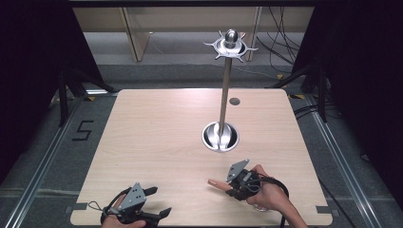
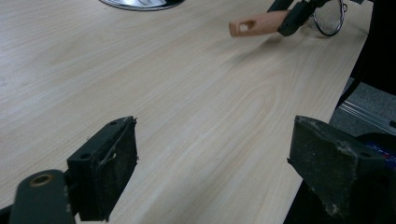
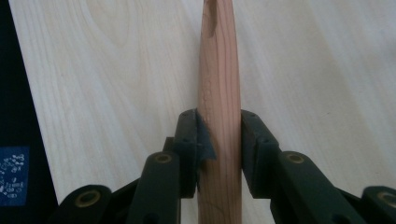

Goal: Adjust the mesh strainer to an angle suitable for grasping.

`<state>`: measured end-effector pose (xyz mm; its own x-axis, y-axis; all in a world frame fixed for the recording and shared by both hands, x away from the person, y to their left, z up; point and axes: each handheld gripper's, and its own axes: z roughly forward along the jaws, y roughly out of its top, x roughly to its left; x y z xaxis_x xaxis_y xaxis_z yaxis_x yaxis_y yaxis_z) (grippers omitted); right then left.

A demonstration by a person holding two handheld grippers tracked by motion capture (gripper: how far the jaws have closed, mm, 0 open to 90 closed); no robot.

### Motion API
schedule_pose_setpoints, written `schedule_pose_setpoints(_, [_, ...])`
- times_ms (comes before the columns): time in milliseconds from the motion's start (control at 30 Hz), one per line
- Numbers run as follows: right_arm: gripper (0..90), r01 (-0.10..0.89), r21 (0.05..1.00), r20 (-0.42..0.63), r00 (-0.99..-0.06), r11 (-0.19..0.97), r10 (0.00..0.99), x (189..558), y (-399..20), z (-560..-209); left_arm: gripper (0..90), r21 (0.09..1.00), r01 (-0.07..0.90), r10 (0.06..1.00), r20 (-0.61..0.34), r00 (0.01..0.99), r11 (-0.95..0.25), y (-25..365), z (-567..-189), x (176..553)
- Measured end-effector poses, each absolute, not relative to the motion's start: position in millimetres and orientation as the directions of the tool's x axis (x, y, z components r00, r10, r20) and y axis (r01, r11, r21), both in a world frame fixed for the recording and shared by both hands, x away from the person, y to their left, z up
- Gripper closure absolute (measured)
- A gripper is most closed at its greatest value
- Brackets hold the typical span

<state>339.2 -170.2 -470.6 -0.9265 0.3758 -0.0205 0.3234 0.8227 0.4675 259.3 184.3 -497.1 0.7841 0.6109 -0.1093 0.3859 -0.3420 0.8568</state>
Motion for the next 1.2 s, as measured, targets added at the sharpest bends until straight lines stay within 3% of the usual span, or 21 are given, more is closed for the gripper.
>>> schedule_pose_setpoints(133, [71.4, 0.340, 0.524, -0.014, -0.913, 0.781, 0.407, 342.6, -178.2, -463.3, 14.7, 0.852, 0.381, 0.603, -0.099, 0.791, -0.360, 185.6, -496.8, 260.2])
schedule_pose_setpoints(200, [71.4, 0.395, 0.561, 0.017, -0.884, 0.727, 0.467, 342.7, -183.2, -456.9, 14.7, 0.852, 0.380, 0.603, -0.098, 0.791, -0.359, 185.4, -496.6, 260.4])
schedule_pose_setpoints(400, [71.4, 0.422, 0.676, 0.133, -0.876, 0.603, 0.464, 347.5, -200.3, -438.0, 14.7, 0.859, 0.386, 0.609, -0.115, 0.785, -0.336, 184.6, -497.1, 259.8])
schedule_pose_setpoints(600, [71.4, 0.417, 0.751, 0.168, -0.871, 0.512, 0.462, 354.1, -215.0, -427.7, 14.7, 0.854, 0.379, 0.602, -0.101, 0.792, -0.356, 185.4, -496.5, 259.8])
schedule_pose_setpoints(1200, [71.4, 0.404, 0.817, 0.168, -0.849, 0.411, 0.501, 364.4, -228.9, -400.5, 14.7, 0.862, 0.389, 0.616, -0.120, 0.779, -0.324, 184.9, -498.3, 260.5])
